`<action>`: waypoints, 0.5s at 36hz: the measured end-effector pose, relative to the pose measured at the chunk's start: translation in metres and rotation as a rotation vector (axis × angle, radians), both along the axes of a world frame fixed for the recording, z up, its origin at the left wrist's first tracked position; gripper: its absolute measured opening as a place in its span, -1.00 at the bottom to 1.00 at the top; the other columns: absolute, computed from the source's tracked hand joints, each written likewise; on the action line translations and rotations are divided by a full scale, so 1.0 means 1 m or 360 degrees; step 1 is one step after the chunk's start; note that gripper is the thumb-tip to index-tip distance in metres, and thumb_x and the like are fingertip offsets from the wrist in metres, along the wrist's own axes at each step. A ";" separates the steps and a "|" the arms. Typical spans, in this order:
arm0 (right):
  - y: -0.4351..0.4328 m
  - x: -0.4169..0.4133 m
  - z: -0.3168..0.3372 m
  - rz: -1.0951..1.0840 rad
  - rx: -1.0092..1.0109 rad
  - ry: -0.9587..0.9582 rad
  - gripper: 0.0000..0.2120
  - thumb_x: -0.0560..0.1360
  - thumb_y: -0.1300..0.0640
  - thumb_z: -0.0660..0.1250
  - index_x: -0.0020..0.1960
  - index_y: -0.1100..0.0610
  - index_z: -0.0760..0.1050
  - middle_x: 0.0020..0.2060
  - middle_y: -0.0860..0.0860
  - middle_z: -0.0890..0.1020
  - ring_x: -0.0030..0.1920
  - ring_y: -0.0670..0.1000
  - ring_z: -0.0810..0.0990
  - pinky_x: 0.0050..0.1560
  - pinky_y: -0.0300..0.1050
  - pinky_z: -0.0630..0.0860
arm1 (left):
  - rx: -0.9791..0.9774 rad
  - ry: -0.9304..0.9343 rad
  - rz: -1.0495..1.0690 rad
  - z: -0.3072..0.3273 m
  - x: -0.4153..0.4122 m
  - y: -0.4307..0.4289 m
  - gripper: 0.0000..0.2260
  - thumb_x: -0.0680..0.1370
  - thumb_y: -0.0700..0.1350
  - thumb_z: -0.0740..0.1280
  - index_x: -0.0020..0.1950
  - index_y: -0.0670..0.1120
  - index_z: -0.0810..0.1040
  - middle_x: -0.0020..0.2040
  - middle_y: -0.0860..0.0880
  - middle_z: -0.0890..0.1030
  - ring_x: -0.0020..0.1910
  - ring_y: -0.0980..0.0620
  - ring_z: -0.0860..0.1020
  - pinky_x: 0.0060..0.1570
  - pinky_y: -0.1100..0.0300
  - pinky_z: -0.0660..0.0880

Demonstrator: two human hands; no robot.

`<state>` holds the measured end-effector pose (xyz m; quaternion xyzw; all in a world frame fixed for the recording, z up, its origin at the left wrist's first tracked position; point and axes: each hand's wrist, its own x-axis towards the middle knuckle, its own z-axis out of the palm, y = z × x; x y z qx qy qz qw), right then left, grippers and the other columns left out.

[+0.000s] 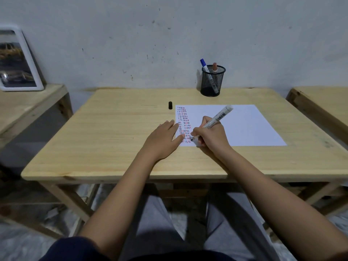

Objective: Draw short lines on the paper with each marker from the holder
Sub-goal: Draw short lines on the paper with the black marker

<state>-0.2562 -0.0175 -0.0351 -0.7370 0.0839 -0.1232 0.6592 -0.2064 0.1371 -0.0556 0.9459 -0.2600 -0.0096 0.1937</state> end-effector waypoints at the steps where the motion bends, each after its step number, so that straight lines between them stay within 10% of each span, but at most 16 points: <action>1: 0.000 0.000 0.000 0.0008 -0.0001 -0.0004 -0.73 0.36 0.41 0.30 -0.33 0.17 0.26 -0.69 -0.10 0.42 -0.63 -0.14 0.39 -0.59 -0.33 0.35 | 0.0002 0.0002 0.0004 0.000 0.000 0.000 -0.49 0.61 0.13 0.04 0.52 -0.03 0.14 0.57 0.00 0.11 0.55 0.03 0.01 0.47 0.11 0.04; 18: -0.001 -0.002 0.000 0.0017 0.0031 -0.0017 -0.70 0.36 0.40 0.30 -0.35 0.16 0.22 -0.67 -0.11 0.41 -0.64 -0.14 0.34 -0.60 -0.32 0.31 | -0.0003 -0.0014 0.0016 -0.003 0.001 -0.001 -0.49 0.60 0.15 0.04 0.52 -0.02 0.13 0.57 0.01 0.11 0.55 0.03 0.03 0.46 0.07 0.10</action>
